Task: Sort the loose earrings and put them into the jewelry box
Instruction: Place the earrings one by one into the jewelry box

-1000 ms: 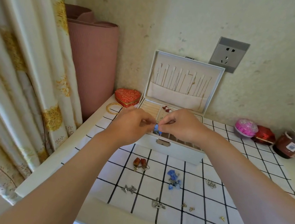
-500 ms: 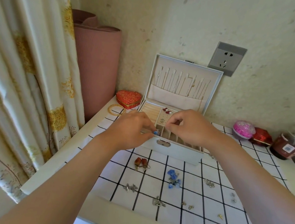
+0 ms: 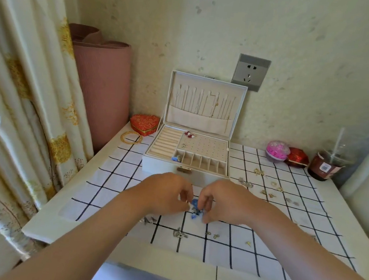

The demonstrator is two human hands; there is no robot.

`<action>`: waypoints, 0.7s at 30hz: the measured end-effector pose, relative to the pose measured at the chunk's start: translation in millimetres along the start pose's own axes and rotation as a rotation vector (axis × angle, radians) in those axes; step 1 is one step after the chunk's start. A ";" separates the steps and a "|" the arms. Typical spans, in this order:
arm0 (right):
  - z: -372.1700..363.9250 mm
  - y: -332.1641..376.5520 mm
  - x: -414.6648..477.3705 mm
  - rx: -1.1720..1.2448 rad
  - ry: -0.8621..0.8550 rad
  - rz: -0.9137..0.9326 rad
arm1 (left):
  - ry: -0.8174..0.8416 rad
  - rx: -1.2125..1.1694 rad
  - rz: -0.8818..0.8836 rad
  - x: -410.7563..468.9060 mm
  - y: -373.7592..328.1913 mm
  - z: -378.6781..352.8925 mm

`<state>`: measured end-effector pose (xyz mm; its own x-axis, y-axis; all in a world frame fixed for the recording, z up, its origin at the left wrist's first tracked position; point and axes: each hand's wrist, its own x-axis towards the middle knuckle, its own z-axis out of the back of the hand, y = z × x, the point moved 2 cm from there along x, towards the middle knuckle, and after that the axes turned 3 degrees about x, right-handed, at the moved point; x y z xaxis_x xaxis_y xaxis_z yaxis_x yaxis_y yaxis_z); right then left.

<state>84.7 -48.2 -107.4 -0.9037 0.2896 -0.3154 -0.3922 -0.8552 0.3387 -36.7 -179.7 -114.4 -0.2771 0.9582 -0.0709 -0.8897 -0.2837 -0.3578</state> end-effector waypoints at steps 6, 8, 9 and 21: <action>-2.8 1.4 1.5 0.037 -0.045 0.069 | 0.032 -0.027 0.002 2.1 -3.1 -5.7; -0.1 2.2 1.8 0.123 -0.054 0.086 | 0.030 -0.088 0.007 4.0 -0.3 -5.2; 3.0 2.4 1.4 0.184 -0.067 0.086 | 0.024 -0.156 0.012 4.6 1.0 -3.7; 39.8 7.5 -4.4 1.028 -0.273 0.030 | -0.124 -0.968 0.144 3.4 4.8 24.3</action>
<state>78.9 -38.8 -68.2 -0.8732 0.4703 -0.1281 -0.2104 -0.1265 0.9694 -50.7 -178.7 -93.7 -0.4450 0.8905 -0.0951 -0.1788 -0.1924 -0.9649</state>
